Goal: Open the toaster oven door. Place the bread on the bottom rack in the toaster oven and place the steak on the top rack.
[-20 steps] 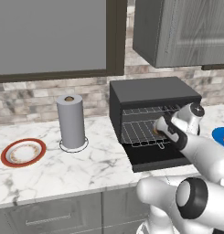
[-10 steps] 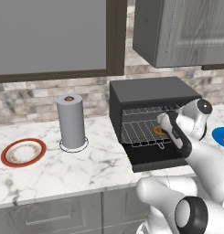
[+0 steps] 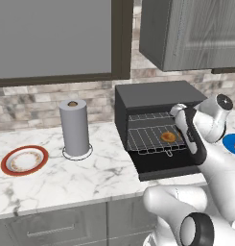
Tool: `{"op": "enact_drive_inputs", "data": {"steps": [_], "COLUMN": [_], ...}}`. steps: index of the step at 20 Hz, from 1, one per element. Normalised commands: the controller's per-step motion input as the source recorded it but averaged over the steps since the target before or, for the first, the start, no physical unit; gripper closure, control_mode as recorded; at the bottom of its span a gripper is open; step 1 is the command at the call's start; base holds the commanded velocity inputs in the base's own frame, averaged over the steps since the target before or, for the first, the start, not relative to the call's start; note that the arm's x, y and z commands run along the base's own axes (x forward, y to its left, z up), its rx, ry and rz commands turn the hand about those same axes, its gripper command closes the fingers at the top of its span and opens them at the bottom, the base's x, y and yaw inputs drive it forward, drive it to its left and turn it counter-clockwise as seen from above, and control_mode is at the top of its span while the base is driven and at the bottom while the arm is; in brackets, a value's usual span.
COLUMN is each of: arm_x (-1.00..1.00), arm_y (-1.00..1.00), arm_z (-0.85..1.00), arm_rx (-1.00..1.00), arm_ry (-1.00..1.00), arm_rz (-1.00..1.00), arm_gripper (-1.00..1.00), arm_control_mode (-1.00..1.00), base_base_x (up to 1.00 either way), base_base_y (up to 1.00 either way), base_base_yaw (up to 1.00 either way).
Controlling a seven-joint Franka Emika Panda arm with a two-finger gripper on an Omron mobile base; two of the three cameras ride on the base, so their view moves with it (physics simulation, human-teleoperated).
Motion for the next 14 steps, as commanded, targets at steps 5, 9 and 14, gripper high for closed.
{"op": "enact_drive_inputs", "data": {"steps": [5, 9, 14], "arm_x": [-0.02, 0.0, 0.0], "arm_y": [-0.18, -0.13, 0.0], "arm_z": [0.07, 0.0, 0.0], "arm_rx": [0.65, 0.65, 0.61], "arm_ry": [0.01, 0.08, 0.12], "arm_rz": [-0.36, -0.48, -0.51], "arm_gripper": [-1.0, -1.0, -1.0], "arm_control_mode": [-1.0, -1.0, -1.0], "base_base_x": [0.0, 0.0, 0.0], "base_base_y": [0.0, 0.0, 0.0], "base_base_yaw": [0.0, 0.0, 0.0]}}
